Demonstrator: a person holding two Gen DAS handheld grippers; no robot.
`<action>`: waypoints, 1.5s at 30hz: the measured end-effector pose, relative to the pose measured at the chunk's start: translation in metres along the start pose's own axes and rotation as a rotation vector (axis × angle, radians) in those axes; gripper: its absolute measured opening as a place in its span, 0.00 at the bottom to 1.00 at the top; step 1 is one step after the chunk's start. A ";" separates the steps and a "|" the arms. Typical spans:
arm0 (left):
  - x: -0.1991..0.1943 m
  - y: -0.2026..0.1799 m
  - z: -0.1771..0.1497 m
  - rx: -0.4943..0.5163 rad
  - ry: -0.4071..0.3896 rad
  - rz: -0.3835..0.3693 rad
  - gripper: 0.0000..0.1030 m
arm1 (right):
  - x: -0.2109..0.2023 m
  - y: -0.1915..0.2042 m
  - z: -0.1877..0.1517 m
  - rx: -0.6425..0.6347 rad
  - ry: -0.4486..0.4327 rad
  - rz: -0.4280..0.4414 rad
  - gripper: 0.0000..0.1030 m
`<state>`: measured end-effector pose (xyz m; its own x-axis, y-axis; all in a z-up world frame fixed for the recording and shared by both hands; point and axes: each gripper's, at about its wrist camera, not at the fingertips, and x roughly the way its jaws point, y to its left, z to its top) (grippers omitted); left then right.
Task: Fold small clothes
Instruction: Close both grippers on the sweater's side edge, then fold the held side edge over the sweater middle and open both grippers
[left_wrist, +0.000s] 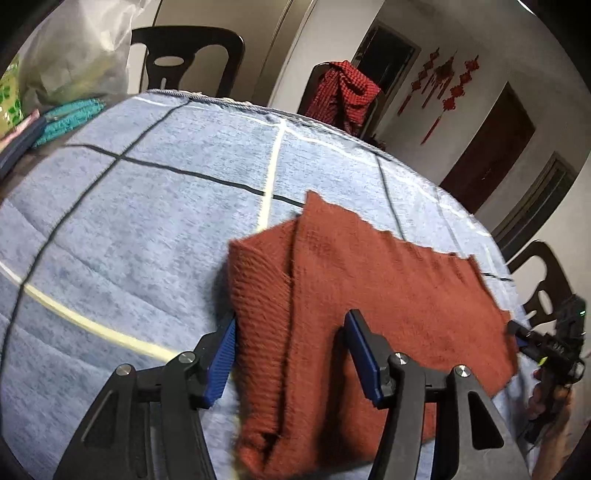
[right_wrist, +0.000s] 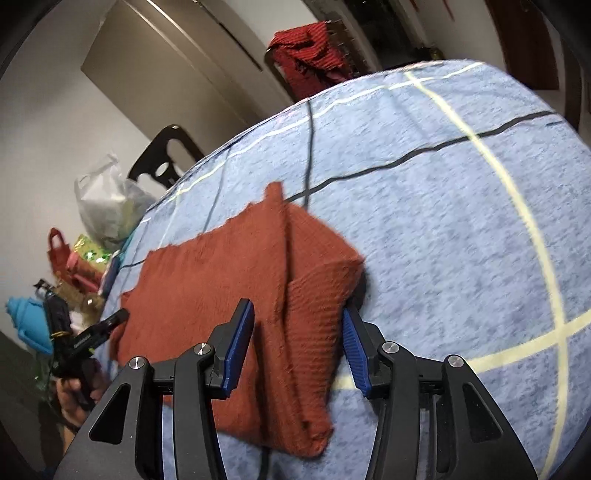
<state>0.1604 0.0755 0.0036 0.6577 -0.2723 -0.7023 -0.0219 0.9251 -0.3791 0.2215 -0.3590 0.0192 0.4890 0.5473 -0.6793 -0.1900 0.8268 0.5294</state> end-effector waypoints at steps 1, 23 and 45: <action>-0.001 -0.001 -0.003 -0.003 0.006 -0.020 0.58 | 0.000 0.001 -0.003 -0.002 0.012 0.021 0.46; 0.006 -0.030 -0.005 0.116 -0.001 0.053 0.39 | 0.011 0.011 -0.002 -0.023 0.045 0.014 0.23; -0.085 -0.061 0.012 0.190 -0.096 -0.127 0.14 | -0.075 0.077 0.000 -0.152 -0.077 0.120 0.13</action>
<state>0.1152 0.0458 0.0934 0.7146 -0.3715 -0.5927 0.2015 0.9207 -0.3341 0.1706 -0.3361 0.1109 0.5176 0.6365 -0.5718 -0.3745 0.7694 0.5175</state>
